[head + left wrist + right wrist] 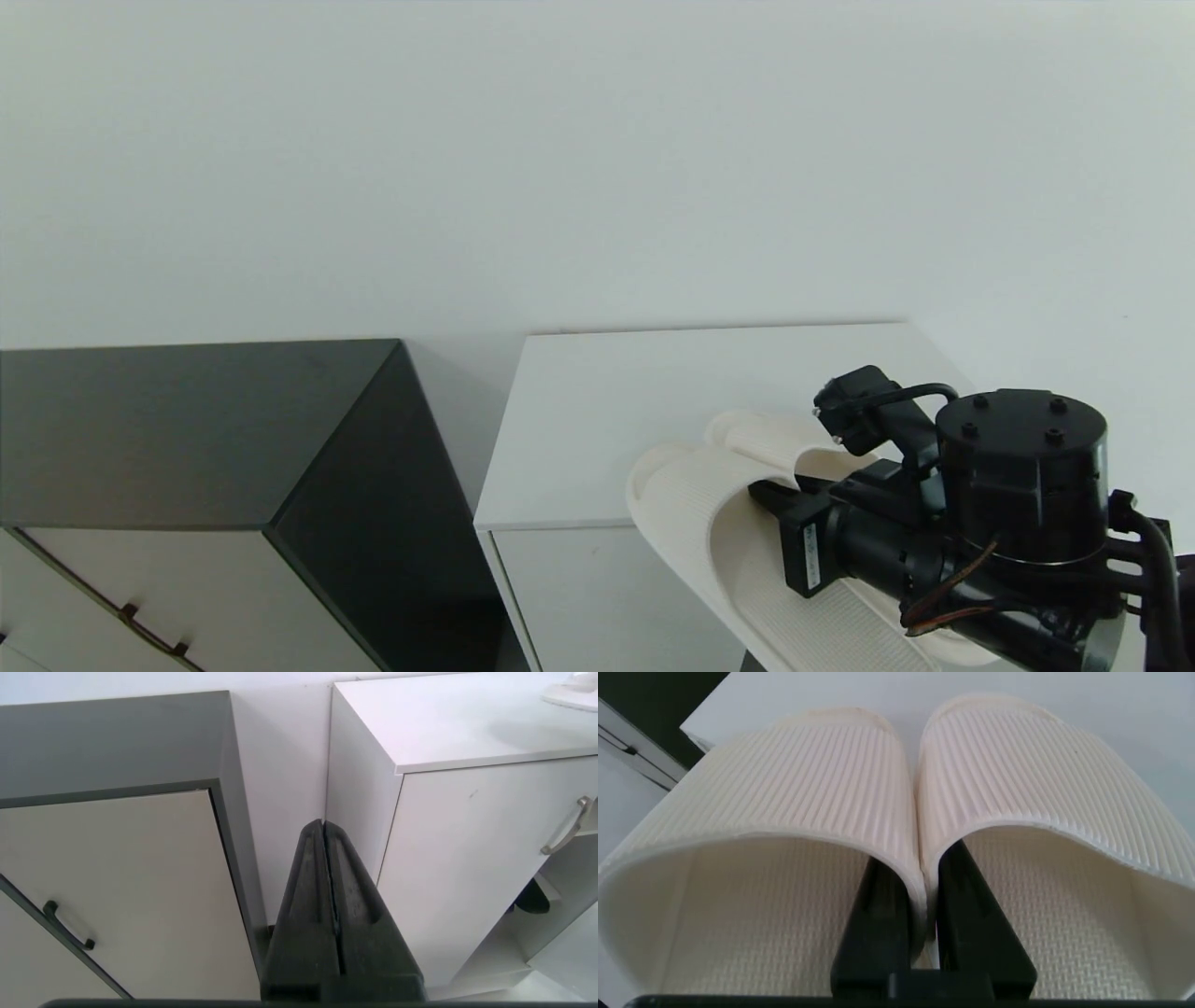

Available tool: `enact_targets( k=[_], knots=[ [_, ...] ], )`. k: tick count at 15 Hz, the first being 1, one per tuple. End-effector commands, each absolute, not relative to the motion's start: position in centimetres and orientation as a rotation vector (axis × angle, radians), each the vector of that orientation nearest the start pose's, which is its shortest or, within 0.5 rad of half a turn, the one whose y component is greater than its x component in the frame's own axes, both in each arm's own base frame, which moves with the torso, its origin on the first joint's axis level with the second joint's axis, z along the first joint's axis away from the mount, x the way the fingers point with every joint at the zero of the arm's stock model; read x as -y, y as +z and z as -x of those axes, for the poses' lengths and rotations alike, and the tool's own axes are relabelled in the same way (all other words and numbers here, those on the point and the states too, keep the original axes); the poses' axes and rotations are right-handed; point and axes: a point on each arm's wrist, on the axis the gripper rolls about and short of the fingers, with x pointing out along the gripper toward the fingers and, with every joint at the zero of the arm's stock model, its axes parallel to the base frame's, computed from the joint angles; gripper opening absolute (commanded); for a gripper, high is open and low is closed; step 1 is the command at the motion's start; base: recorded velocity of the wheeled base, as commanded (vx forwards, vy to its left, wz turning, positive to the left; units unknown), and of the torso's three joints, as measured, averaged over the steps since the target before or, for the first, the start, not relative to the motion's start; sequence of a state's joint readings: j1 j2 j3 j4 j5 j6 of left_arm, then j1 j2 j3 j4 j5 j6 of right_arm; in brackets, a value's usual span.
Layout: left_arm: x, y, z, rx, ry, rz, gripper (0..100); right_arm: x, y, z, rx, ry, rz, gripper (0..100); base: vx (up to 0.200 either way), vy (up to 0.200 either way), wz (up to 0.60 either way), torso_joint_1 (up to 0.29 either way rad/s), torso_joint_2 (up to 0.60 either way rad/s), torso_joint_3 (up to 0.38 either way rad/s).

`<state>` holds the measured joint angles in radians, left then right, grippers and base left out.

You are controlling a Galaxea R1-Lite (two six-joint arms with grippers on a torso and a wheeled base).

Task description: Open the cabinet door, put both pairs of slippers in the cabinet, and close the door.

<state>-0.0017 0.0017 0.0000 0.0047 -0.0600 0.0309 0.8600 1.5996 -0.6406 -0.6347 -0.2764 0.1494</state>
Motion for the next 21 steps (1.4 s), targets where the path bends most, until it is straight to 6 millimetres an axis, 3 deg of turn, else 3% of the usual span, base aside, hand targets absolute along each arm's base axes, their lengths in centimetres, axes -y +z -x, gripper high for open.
enact_targets(
  k=[1, 7, 18, 21],
  knots=[
    [0.1, 7.5, 2.3, -0.005, -0.061, -0.03, 0, -19.7, 16.8, -17.8, -0.319, 0.556, 0.033, 0, 0.0, 0.0, 0.0, 0.0, 0.0, 0.0],
    [0.1, 7.5, 2.3, -0.005, -0.061, -0.029, 0, -19.7, 16.4, -17.7, -0.331, 0.557, 0.04, 0, 0.0, 0.0, 0.0, 0.0, 0.0, 0.0],
    [0.1, 7.5, 2.3, -0.005, -0.061, -0.03, 0, -19.4, 15.5, -18.0, -0.365, 0.546, 0.053, 0, -0.2, 0.0, 0.0, 0.002, 0.0, 0.003],
    [0.1, 7.5, 2.3, -0.005, -0.061, -0.029, 0, -19.6, 14.7, -18.3, -0.387, 0.539, 0.06, 0, 0.0, 0.0, 0.0, 0.0, 0.0, 0.0]
  ],
)
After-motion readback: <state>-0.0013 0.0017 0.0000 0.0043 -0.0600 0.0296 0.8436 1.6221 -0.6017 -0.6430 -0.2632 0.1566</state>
